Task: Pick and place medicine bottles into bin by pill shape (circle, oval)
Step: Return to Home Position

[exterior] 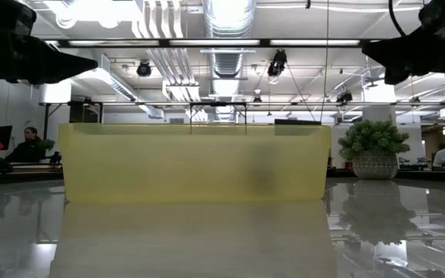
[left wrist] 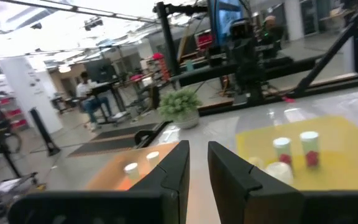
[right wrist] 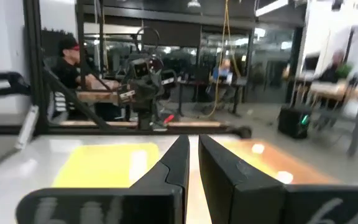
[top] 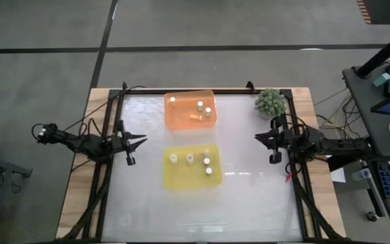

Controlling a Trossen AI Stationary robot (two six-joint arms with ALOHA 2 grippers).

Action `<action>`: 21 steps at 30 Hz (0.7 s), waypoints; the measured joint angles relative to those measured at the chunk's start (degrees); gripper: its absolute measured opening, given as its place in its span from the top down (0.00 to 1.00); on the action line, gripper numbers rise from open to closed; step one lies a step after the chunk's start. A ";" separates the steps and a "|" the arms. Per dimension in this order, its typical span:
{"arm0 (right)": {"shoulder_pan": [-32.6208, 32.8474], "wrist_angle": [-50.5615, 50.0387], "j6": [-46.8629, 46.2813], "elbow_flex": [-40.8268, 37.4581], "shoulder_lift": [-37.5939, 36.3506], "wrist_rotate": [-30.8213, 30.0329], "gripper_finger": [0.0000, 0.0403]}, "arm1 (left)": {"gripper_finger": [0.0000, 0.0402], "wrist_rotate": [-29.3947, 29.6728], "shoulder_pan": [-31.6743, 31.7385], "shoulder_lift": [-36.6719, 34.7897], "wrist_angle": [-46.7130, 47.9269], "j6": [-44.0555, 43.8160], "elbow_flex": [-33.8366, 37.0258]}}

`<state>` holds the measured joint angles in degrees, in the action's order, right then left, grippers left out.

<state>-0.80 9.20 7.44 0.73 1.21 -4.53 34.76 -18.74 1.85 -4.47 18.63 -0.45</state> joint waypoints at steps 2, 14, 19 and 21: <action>0.00 -0.94 -4.82 -0.02 0.04 -0.07 0.93 | 0.90 1.84 0.00 0.22 0.06 1.26 0.00; 0.00 -3.05 -9.94 -0.07 0.06 -0.05 0.93 | 0.90 3.41 0.00 2.55 0.16 1.29 0.09; 0.00 -3.02 -10.44 -0.07 0.07 -0.05 0.93 | 0.90 3.44 0.00 3.20 0.16 1.28 0.11; 0.00 -3.02 -10.46 -0.09 0.07 -0.05 0.93 | 0.90 3.42 0.00 3.44 0.16 1.27 0.13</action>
<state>-0.80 6.17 -3.03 0.64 1.28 -4.58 38.18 -18.74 5.29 -4.32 19.90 -0.32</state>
